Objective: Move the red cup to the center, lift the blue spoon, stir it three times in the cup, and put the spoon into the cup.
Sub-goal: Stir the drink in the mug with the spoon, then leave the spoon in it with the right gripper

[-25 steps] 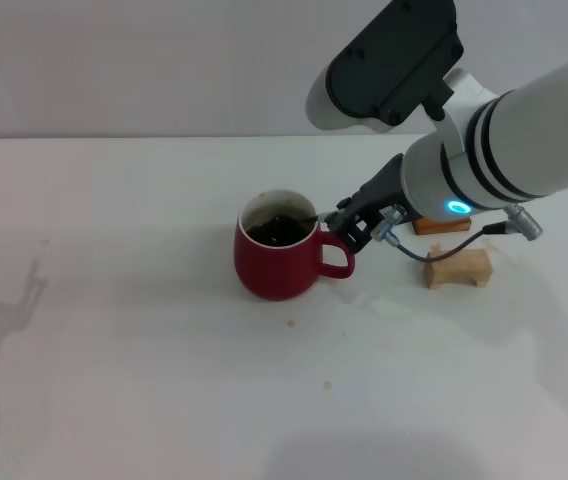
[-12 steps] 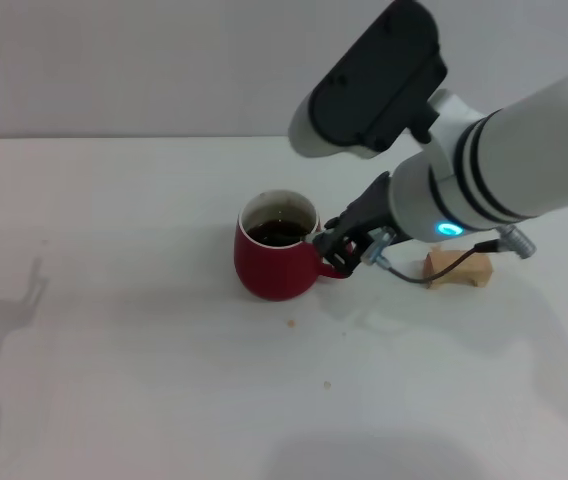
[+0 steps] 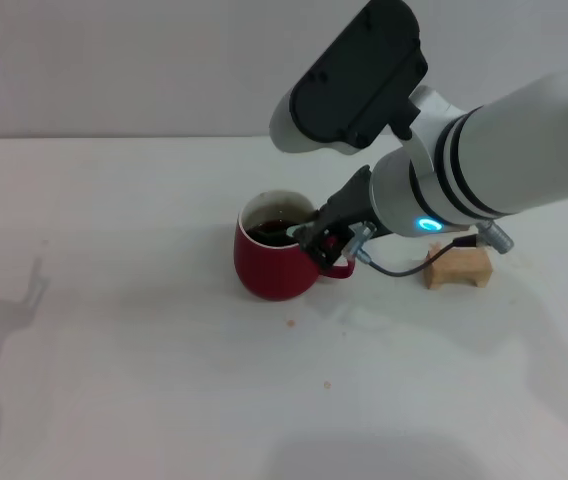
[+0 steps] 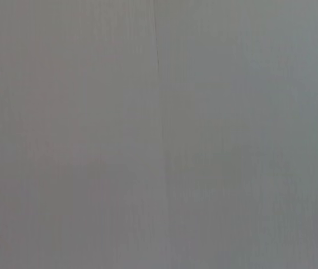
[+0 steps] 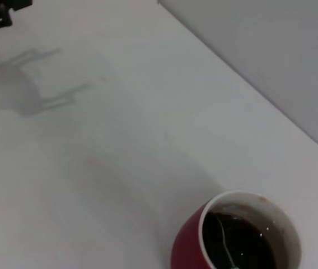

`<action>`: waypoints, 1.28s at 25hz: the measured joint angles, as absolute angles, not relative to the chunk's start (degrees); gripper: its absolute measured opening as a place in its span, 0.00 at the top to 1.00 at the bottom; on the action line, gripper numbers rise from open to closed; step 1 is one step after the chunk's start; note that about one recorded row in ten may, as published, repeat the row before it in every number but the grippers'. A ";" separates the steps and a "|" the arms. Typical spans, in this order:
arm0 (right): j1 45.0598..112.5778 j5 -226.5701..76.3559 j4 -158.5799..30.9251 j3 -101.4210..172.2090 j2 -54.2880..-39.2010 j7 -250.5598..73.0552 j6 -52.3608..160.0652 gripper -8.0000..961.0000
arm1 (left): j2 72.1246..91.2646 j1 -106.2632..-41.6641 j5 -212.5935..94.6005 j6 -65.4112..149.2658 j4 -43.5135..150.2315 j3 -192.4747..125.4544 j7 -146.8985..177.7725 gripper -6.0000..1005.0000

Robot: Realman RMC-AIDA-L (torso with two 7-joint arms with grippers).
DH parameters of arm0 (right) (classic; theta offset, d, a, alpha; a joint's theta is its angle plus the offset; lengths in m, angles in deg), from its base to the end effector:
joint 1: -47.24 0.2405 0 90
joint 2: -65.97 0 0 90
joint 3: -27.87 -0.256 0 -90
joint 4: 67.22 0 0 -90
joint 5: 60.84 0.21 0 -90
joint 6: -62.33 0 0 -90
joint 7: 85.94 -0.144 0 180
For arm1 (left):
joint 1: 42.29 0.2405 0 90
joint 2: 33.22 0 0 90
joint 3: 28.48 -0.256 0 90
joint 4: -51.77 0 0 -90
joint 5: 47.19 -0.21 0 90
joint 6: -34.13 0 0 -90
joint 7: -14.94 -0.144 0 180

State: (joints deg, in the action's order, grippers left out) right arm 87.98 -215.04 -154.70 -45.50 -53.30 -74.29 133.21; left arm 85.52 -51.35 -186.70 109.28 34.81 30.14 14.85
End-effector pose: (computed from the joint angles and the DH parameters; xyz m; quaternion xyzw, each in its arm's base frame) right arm 0.0636 0.3505 -0.0623 -0.9428 0.1743 -0.1050 0.2639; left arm -0.3625 0.2553 0.0072 -0.6379 -0.2077 -0.2768 0.6880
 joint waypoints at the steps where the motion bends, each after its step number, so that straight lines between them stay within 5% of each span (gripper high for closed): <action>1: 88.06 -215.04 -154.28 -45.68 -53.30 -74.28 132.80 0.86 | 85.52 -51.35 -186.70 109.28 34.81 30.14 14.85 0.15; 32: 86.57 -215.78 -155.20 -45.90 -53.22 -74.10 134.40 0.86 | 85.52 -51.53 -186.63 109.03 34.81 28.92 14.85 0.15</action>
